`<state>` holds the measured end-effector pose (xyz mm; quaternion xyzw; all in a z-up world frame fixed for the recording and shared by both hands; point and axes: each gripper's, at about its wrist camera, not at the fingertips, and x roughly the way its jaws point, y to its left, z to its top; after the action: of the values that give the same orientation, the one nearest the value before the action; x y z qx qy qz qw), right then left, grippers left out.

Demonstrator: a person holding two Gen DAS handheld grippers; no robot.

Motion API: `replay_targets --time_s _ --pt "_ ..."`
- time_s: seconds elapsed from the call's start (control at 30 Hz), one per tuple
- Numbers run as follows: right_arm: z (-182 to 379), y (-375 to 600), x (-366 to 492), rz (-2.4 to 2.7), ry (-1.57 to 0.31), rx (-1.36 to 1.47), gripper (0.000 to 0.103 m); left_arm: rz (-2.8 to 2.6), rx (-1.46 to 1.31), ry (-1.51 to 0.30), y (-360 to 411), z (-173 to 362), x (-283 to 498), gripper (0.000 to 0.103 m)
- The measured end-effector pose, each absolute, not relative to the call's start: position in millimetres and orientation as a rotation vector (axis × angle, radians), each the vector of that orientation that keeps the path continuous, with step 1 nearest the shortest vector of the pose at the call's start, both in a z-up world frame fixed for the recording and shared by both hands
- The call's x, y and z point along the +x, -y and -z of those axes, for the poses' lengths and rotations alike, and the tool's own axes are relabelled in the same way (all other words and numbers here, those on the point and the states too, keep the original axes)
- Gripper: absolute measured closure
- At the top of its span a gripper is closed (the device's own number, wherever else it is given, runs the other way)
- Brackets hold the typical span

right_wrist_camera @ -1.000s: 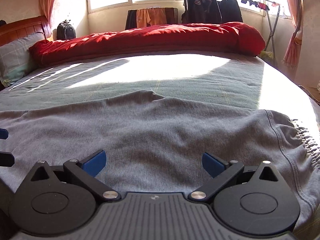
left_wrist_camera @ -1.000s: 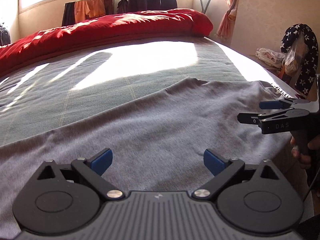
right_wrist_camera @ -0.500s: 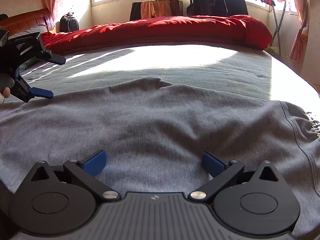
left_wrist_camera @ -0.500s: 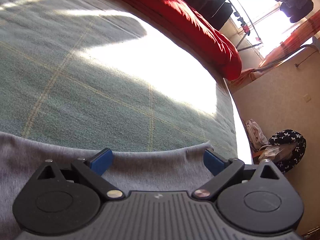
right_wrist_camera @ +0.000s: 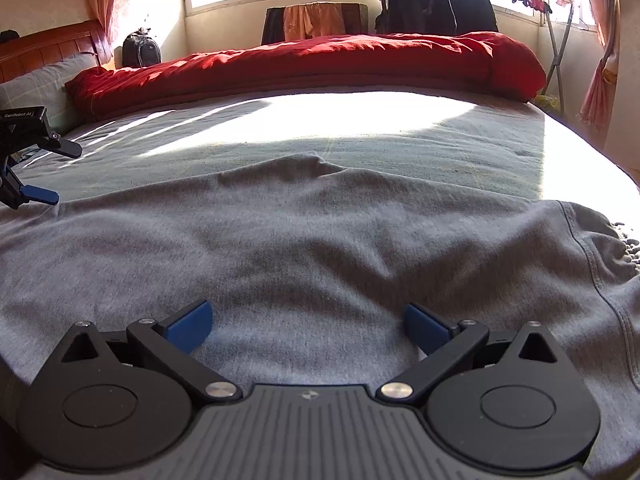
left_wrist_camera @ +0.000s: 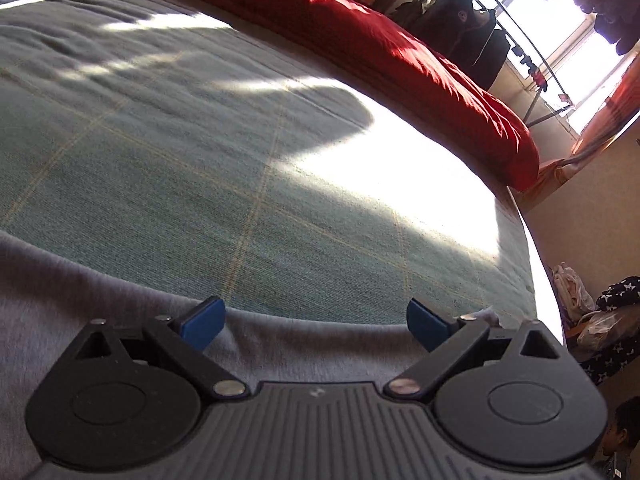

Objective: Fold clothes

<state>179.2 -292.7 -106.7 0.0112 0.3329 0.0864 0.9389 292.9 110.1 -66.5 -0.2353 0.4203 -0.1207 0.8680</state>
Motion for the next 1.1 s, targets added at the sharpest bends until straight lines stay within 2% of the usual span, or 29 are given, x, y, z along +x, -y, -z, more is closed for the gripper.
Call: replay_targets --time_s 0.17,0.4,0.57,0.9,1.1 --pt "96 297 174 -0.183 -0.660 0.071 0.000 0.352 -0.263 -0.860 -55 55 244 0.006" --pt "99 307 166 -0.146 -0.687 0.047 0.000 0.399 0.078 -0.802 15 72 183 0.006" --pt "104 317 166 -0.156 -0.695 0.077 0.000 0.340 0.079 -0.865 22 91 176 0.006" --pt "76 330 192 -0.299 -0.609 0.266 0.000 0.283 0.026 -0.859 21 95 174 0.003" --pt "92 316 236 -0.430 -0.713 0.424 0.000 0.285 0.019 -0.859 18 95 174 0.002"
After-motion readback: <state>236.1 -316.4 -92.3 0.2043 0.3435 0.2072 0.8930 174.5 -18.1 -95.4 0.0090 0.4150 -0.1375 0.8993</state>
